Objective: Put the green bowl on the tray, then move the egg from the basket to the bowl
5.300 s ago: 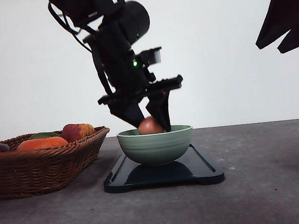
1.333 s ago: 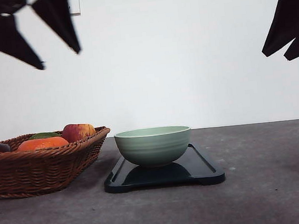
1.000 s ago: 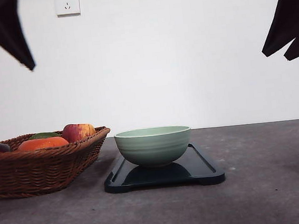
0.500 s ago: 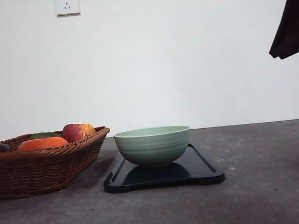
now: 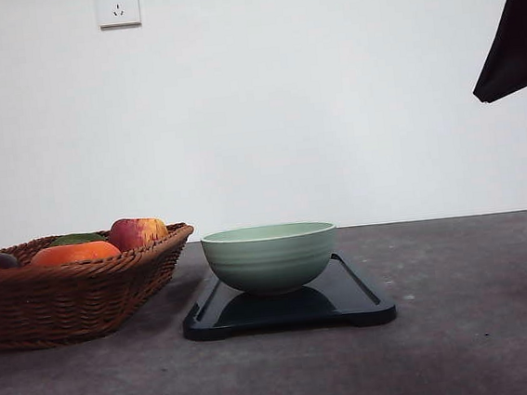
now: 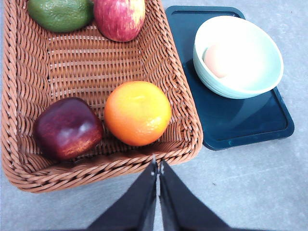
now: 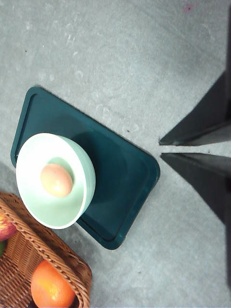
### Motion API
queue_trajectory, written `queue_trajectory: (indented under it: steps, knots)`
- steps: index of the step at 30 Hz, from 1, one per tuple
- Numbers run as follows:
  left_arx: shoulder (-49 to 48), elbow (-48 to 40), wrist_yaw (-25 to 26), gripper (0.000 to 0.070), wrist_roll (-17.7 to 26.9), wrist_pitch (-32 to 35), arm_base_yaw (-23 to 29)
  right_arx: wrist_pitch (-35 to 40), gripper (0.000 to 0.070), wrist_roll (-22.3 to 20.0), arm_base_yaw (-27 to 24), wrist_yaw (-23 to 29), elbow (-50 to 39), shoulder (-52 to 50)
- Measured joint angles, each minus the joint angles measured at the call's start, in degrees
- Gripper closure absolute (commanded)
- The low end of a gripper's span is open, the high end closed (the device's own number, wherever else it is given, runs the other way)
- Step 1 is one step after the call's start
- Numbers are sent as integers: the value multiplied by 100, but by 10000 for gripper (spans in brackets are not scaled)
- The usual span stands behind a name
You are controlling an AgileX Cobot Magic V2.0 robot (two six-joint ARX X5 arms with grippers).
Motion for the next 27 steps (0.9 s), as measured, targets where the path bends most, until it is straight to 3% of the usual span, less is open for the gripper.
queue_trajectory:
  steps: [4, 11, 15, 20, 27]
  knots:
    - [-200, -90, 7, 700, 389, 190, 314, 0, 683, 0, 0, -2, 0, 0]
    - [-1117, -1394, 64, 700, 1342, 1718, 1508, 2, 683, 0, 0, 0, 0, 0]
    - [-1980, -2178, 355, 700, 1692, 2284, 2219, 2, 683, 0, 0, -2, 0, 0]
    - [-3099, -3081, 694, 700, 1819, 2648, 2837, 2, 683, 0, 0, -1, 0, 0]
    - [-4101, -3879, 914, 700, 1845, 2668, 3205, 2, 683, 0, 0, -2, 0, 0]
